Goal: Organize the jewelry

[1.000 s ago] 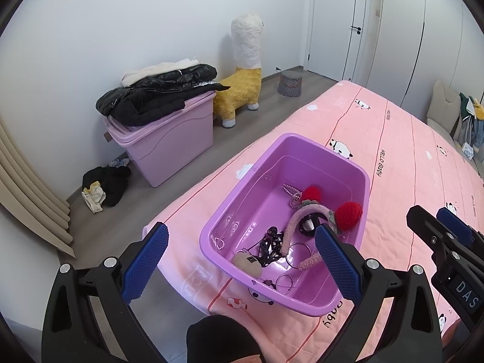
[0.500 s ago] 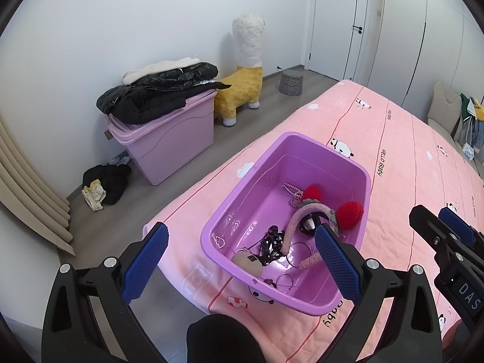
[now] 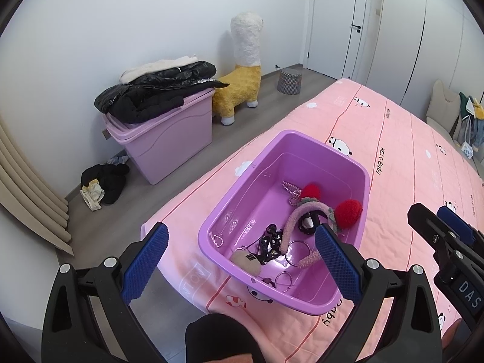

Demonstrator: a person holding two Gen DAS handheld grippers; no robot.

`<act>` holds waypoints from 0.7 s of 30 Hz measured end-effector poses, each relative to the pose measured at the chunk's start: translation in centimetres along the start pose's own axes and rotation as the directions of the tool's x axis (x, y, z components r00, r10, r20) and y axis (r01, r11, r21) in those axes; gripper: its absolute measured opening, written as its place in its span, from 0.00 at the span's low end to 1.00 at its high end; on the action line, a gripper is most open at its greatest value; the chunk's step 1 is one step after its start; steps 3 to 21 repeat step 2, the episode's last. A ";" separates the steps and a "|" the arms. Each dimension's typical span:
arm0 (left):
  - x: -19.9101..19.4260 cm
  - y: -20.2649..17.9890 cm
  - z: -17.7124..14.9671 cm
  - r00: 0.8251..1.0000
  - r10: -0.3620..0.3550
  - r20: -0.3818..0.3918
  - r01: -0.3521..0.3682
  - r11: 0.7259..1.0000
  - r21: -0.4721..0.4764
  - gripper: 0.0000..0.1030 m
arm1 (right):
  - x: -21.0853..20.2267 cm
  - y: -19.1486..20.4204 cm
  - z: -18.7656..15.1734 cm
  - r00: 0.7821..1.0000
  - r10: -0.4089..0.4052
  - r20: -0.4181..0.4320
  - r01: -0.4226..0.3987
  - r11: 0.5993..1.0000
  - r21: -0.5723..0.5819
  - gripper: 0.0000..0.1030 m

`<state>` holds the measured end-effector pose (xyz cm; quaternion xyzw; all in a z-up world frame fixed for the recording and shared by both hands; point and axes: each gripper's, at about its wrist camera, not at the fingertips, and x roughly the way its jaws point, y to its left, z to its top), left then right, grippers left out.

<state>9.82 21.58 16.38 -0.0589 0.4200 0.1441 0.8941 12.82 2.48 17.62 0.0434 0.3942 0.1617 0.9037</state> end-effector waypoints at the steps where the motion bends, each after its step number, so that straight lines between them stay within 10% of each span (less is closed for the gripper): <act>1: 0.0 -0.1 0.0 1.000 -0.002 -0.002 0.002 1.000 0.000 0.93 | 0.0 0.0 0.0 1.000 0.000 0.000 0.000 1.000 0.000 0.65; 21: 0.0 -0.1 0.0 1.000 -0.001 -0.002 0.001 1.000 -0.001 0.93 | 0.0 0.0 0.0 1.000 -0.001 0.000 0.001 1.000 0.000 0.65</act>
